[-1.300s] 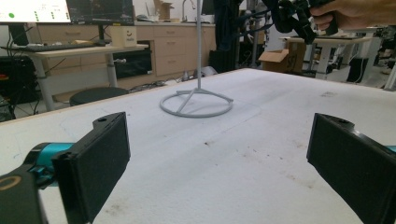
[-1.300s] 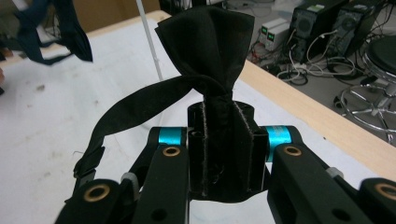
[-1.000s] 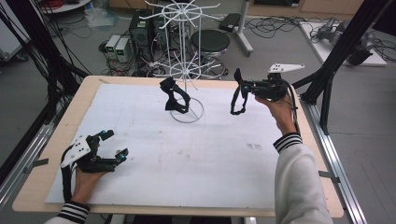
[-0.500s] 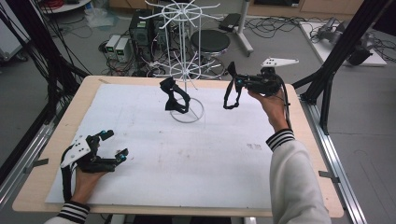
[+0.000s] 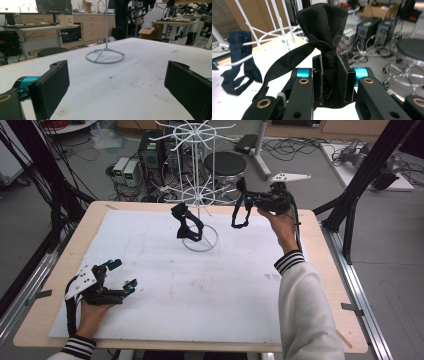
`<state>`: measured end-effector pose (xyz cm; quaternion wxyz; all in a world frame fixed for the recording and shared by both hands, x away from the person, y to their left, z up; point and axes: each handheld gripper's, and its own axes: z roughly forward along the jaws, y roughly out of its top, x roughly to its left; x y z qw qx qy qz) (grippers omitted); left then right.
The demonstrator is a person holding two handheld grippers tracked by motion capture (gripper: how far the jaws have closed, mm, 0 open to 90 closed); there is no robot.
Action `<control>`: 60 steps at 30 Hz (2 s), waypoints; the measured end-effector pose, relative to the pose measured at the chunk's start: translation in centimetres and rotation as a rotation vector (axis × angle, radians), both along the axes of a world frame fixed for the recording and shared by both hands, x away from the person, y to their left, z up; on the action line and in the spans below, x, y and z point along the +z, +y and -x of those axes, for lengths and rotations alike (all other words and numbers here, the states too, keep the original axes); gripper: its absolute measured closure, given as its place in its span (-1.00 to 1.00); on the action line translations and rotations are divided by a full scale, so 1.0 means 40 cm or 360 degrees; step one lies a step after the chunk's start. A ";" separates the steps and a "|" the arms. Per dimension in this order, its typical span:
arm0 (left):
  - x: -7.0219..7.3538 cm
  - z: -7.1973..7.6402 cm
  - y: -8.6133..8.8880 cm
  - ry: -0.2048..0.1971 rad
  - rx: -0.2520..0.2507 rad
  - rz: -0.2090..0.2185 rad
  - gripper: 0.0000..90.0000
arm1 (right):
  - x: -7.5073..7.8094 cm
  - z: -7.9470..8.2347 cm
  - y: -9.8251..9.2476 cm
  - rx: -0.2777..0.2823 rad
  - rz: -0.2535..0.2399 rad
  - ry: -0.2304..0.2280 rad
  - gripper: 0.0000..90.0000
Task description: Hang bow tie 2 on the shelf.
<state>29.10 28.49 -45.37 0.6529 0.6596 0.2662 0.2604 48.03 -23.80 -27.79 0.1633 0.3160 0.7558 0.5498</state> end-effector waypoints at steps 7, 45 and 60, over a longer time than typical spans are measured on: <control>0.000 0.000 0.000 -0.0001 -0.0001 0.0002 -0.86 | -0.003 -0.010 0.029 -0.0002 0.0004 -0.0019 0.71; -0.001 0.001 0.001 -0.0003 -0.0003 0.0009 -0.86 | -0.063 -0.063 0.077 0.0052 0.0049 0.0022 0.70; -0.001 0.002 0.000 -0.0005 -0.0003 0.0014 -0.86 | -0.110 -0.079 0.102 0.0081 0.0121 0.0082 0.69</control>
